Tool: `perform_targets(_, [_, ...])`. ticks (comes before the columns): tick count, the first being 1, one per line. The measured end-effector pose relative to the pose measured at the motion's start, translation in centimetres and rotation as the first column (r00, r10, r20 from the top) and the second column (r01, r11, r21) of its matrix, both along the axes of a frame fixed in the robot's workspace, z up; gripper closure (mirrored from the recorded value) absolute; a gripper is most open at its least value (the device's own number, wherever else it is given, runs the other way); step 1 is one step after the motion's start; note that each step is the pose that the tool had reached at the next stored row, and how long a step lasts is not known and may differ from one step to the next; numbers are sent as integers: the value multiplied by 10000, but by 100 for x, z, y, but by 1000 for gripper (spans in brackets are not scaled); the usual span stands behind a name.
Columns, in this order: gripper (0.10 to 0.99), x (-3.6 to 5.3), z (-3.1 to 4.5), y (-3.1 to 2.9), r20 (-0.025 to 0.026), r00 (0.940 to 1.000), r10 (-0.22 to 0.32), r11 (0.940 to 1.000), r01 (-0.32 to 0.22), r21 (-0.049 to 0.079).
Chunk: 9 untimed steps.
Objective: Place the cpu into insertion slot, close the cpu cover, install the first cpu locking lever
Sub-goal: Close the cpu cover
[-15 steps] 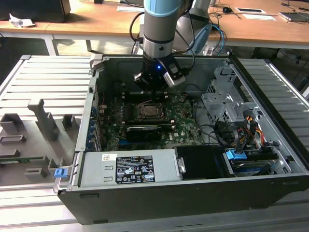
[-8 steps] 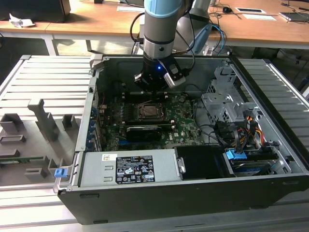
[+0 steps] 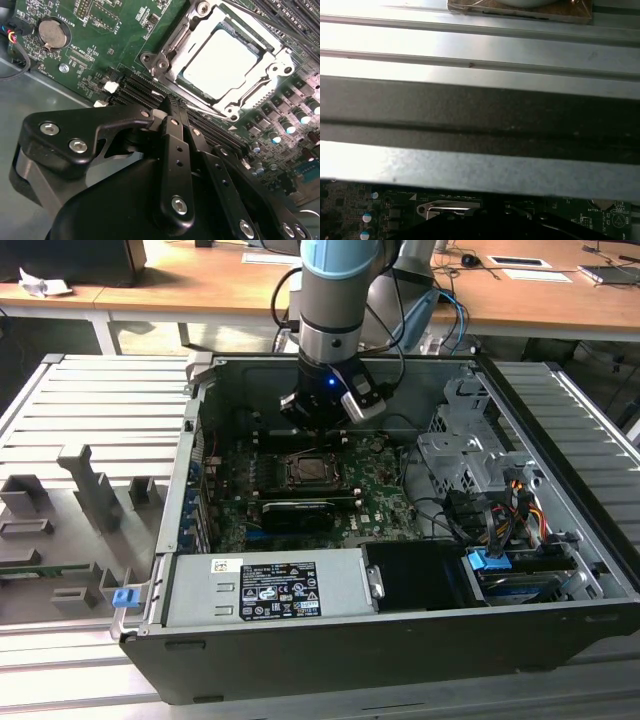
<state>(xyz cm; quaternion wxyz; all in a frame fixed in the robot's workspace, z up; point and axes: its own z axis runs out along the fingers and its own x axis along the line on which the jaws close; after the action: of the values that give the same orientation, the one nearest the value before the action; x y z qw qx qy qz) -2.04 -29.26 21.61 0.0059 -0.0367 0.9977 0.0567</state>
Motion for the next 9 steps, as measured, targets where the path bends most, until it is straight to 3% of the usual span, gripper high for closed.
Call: perform_targets(9, [980,15,-28,1,-1,10000,2,10000,-2,-53])
